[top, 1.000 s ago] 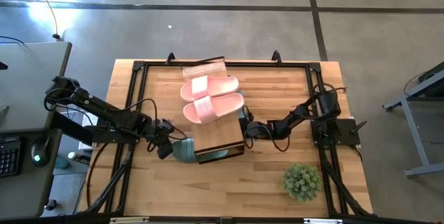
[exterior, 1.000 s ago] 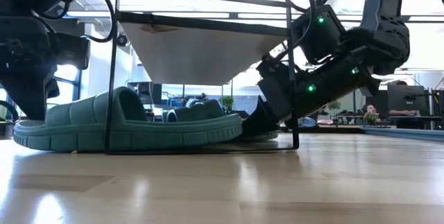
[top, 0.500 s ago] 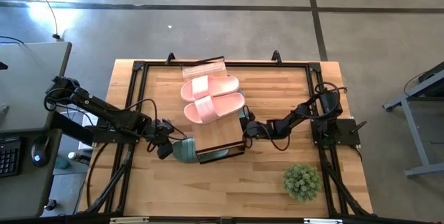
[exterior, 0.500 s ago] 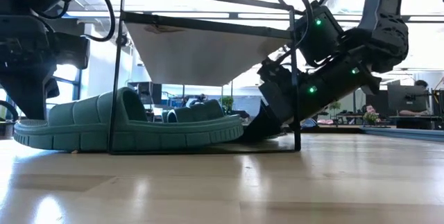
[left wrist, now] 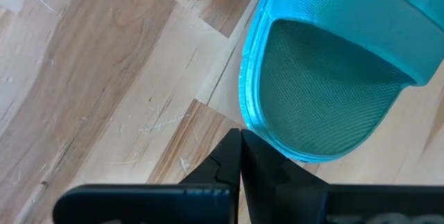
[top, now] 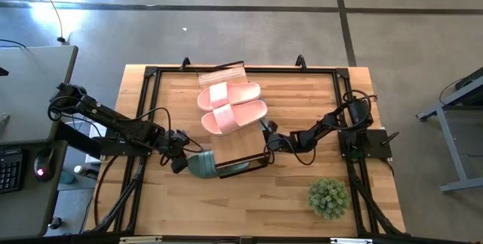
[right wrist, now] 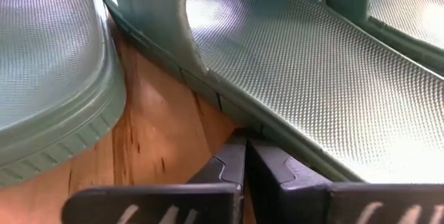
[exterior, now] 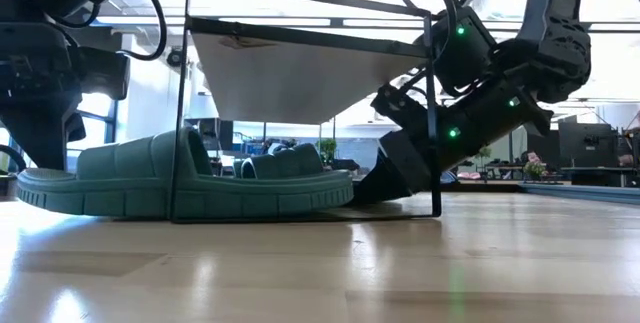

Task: Pick and place slides into the shelf
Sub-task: Put the green slide under the shelf

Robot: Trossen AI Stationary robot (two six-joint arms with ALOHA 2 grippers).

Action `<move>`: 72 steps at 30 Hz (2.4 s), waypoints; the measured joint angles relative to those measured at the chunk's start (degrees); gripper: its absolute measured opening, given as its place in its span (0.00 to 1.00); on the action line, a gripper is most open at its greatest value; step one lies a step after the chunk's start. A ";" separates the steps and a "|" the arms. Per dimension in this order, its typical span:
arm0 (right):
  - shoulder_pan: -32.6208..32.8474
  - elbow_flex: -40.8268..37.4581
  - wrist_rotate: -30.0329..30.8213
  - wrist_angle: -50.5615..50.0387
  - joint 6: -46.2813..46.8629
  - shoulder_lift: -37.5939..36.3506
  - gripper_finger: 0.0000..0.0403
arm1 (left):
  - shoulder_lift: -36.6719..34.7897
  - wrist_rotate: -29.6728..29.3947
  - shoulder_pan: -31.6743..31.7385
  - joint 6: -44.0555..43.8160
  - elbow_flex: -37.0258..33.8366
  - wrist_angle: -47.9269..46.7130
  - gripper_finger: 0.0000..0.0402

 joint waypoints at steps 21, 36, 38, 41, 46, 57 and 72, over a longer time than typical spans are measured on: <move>4.20 -0.17 16.54 -2.45 -6.85 -0.02 0.00 | 0.00 1.76 0.00 0.00 0.00 -0.11 0.00; 3.73 -0.08 11.95 -5.23 -9.14 -0.07 0.00 | 0.00 1.55 0.02 -0.09 0.00 -0.09 0.00; 3.30 -0.08 10.58 -6.25 -8.87 -0.07 0.00 | 0.00 1.55 0.02 -0.09 -0.02 -0.09 0.00; 2.40 -0.06 9.21 -7.51 -8.20 -0.07 0.00 | 0.00 1.55 0.02 -0.09 -0.02 -0.09 0.00; 1.99 -0.06 8.18 -8.50 -10.00 -0.65 0.00 | 0.00 1.56 0.02 -0.39 -0.02 -0.07 0.00; 0.61 -0.02 5.47 -11.68 -13.32 -1.97 0.00 | 0.00 1.55 0.02 -0.39 -0.02 -0.15 0.00; 0.42 0.05 4.51 -20.97 -19.32 -6.07 0.00 | 0.01 1.56 0.02 -0.14 -0.02 -0.20 0.00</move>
